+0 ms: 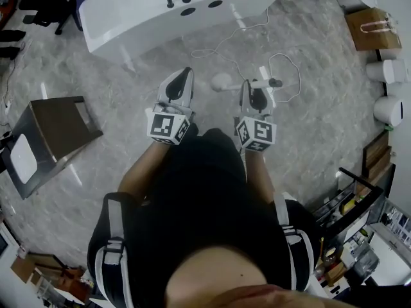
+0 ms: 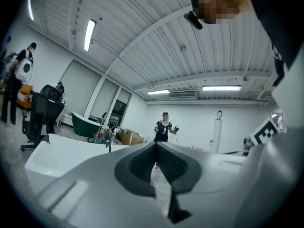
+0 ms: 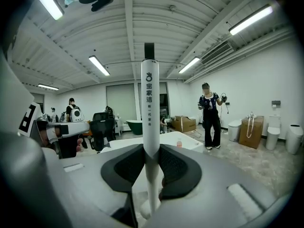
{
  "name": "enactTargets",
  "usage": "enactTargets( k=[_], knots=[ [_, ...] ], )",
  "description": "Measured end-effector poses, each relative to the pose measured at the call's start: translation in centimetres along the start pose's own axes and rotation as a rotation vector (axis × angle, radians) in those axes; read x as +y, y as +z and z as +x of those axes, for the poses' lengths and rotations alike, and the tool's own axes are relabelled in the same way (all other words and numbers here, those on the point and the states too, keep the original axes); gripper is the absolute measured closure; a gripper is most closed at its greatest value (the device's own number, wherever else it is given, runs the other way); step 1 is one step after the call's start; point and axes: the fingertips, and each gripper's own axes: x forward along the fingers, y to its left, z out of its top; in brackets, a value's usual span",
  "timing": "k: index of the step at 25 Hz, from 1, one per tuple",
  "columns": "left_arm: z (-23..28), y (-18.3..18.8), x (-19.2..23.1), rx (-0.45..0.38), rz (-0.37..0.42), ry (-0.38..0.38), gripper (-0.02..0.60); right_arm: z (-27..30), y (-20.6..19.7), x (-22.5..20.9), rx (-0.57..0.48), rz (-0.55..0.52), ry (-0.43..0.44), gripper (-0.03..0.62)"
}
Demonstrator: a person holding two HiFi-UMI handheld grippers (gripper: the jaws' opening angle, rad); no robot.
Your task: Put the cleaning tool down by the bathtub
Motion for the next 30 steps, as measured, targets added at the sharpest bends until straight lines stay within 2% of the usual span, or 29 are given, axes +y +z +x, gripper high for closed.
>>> enactTargets(
  k=[5,15,22,30],
  knots=[
    [2.5,0.4,2.1,-0.006,-0.006,-0.010,0.571,3.3,0.8,0.3,-0.003,0.000,-0.015,0.502],
    [8.2,-0.3,5.8,-0.017,-0.003,0.031,0.571,11.1,0.6,-0.5,0.007,-0.006,0.028,0.502],
    [13.7,-1.2,6.4,0.002,0.007,0.015,0.571,16.4,0.7,-2.7,0.047,-0.012,0.044,0.502],
    [19.9,-5.1,7.8,0.042,0.006,0.010,0.572,22.6,-1.6,-5.2,0.088,-0.001,0.054,0.502]
  ],
)
